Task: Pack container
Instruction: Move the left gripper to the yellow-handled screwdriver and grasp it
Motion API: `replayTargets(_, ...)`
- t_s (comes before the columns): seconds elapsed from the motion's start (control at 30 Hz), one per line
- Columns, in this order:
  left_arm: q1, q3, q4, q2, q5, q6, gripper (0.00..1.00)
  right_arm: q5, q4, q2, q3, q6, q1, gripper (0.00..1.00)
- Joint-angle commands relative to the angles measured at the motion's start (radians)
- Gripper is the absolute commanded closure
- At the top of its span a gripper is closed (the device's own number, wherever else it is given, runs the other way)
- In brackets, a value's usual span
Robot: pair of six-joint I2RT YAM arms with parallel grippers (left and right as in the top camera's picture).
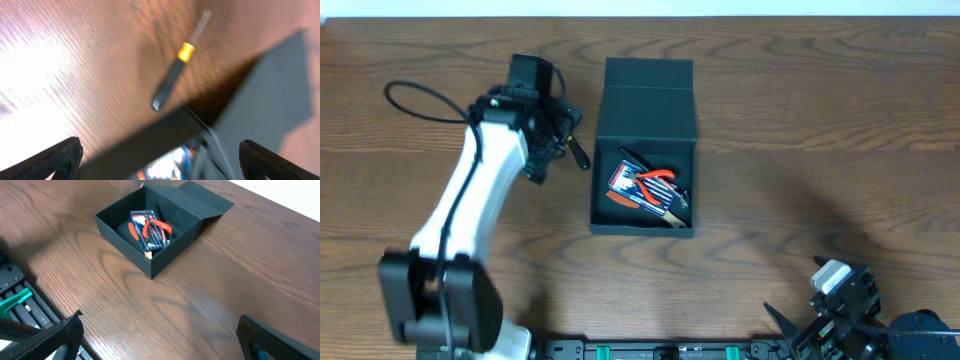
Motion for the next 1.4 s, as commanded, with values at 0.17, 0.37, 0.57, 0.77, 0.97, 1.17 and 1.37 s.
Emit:
replayTargets(0.17,0.074,0.136,-0.021,0.231,0.119,0.234,0.01,0.011,0.000,-0.002,0.000,0.013,-0.004,0.01)
replayTargets(0.37,0.074,0.262,-0.108,0.362,0.132,0.300,0.01,0.011,0.000,-0.002,0.000,0.013,-0.004,0.01)
replayTargets(0.57,0.070,0.350,-0.166,0.439,0.131,0.339,0.01,0.011,0.000,-0.002,0.000,0.013,-0.004,0.01)
replayTargets(0.77,0.061,0.370,-0.181,0.494,0.131,0.339,0.01,0.011,0.000,-0.002,0.000,0.013,-0.004,0.01)
replayTargets(0.97,0.055,0.370,-0.180,0.525,0.132,0.339,0.04,0.011,0.000,-0.002,0.000,0.013,-0.004,0.01)
replayTargets(1.17,0.043,0.370,-0.180,0.550,0.131,0.339,0.06,0.011,0.000,-0.002,0.000,0.013,-0.003,0.01)
replayTargets(1.37,0.039,0.370,-0.186,0.551,0.130,0.339,0.15,0.011,0.000,-0.002,0.000,0.013,-0.004,0.01)
